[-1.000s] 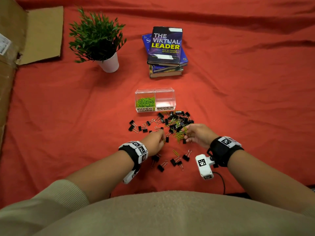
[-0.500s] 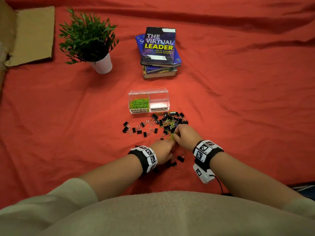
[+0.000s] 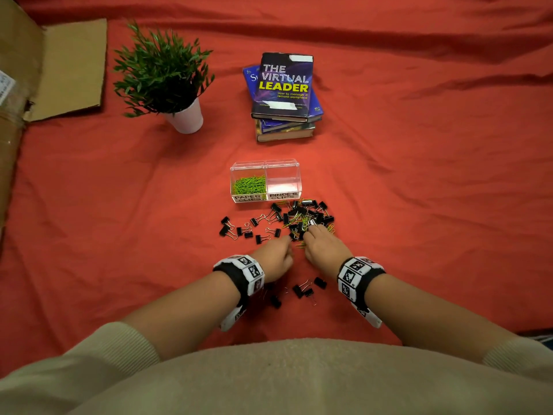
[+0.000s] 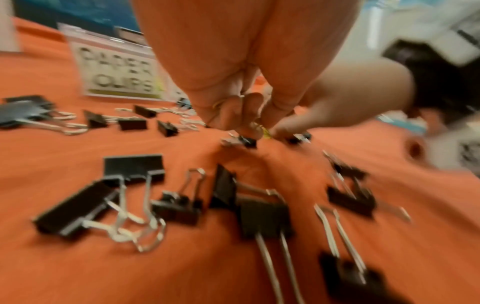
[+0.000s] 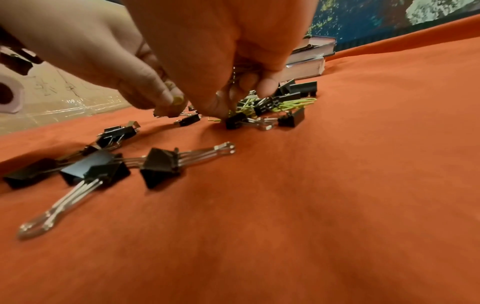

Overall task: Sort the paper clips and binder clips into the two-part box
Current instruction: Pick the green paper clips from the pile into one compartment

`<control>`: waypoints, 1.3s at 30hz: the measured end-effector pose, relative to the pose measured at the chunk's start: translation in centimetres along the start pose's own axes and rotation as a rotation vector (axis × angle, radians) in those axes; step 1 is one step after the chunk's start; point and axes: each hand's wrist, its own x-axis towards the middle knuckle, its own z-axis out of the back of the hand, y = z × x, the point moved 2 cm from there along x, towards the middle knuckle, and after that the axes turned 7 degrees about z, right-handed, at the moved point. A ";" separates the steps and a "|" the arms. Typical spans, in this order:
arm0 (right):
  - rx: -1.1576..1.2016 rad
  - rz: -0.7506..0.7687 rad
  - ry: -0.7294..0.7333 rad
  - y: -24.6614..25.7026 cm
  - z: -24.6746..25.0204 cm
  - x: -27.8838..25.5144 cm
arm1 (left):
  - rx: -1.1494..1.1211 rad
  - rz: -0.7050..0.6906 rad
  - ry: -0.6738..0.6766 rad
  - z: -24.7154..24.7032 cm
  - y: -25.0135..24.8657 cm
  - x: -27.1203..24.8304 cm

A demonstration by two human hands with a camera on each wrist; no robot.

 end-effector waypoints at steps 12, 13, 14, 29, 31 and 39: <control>0.796 -0.331 0.130 -0.5 2.0 -0.2 | -0.226 0.169 -0.096 3.3 0.1 1.2; 0.912 -0.390 0.119 -1.3 2.4 -0.3 | -0.182 0.148 -0.094 3.1 -0.1 1.3; 1.025 -0.444 0.111 -2.0 2.8 -0.4 | -0.128 0.124 -0.098 2.8 -0.3 1.4; 1.748 -0.851 -0.133 -6.7 2.6 -2.1 | 0.449 -0.139 -0.004 -1.0 -1.8 2.5; 1.566 -0.846 -0.127 -7.1 2.7 -1.7 | 0.470 -0.127 -0.011 -1.1 -1.7 2.5; 0.554 -0.381 0.029 -7.0 2.3 -1.7 | 0.472 -0.102 -0.009 -1.2 -1.6 2.4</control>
